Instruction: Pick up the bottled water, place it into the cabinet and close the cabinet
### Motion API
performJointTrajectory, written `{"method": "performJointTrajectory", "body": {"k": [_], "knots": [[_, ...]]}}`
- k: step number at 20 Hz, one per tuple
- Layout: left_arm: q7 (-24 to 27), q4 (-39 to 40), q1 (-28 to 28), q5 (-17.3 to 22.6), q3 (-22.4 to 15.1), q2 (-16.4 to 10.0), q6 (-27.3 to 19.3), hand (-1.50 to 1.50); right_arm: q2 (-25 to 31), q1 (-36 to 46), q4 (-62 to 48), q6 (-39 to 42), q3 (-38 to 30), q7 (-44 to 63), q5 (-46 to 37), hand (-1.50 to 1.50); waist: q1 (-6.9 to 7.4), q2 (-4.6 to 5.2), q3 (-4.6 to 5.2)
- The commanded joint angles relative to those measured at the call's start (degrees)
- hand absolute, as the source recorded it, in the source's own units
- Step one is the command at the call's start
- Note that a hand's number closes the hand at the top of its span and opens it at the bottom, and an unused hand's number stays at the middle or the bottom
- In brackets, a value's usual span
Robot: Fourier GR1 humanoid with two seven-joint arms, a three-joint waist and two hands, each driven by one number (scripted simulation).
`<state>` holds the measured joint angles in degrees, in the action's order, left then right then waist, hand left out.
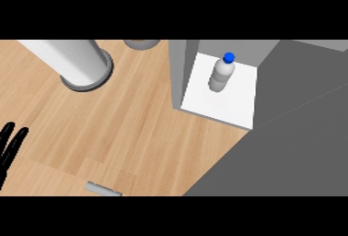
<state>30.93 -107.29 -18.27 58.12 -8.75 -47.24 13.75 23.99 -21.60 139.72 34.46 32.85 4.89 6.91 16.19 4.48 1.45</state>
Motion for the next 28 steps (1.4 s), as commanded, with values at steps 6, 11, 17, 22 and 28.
{"method": "performJointTrajectory", "body": {"k": [6, 11, 17, 22, 28], "knots": [[-0.5, 0.8, 0.6, 0.7, 0.4, -0.3, 0.9, -1.50, -4.1, 10.6, -5.1, -3.8, -1.8, 9.6, -1.0, 1.50, 0.09, -0.32, -0.01], [-0.7, 1.6, 0.5, 0.8, 0.3, -0.3, 1.4, -1.50, -6.5, 17.7, -10.3, -5.3, -3.4, 15.2, -0.6, 1.50, -0.11, -0.75, -0.13], [-0.9, 2.4, 0.7, 1.2, 0.7, -0.3, 1.7, -1.50, -11.5, 27.2, -19.9, -7.7, -5.4, 20.6, 0.7, 1.50, -0.16, -1.03, -0.33], [-0.9, 3.2, 0.5, 1.5, 0.7, -0.2, 2.3, -1.50, -17.3, 36.7, -27.7, -10.4, -7.4, 24.1, 2.0, 1.50, -0.98, -1.60, -0.54], [-0.7, 4.6, 0.6, 2.0, 1.9, 0.0, 1.6, -1.50, -23.7, 49.9, -39.5, -20.2, -14.9, 25.7, -3.2, 1.50, -3.08, -1.93, -0.94]]}}
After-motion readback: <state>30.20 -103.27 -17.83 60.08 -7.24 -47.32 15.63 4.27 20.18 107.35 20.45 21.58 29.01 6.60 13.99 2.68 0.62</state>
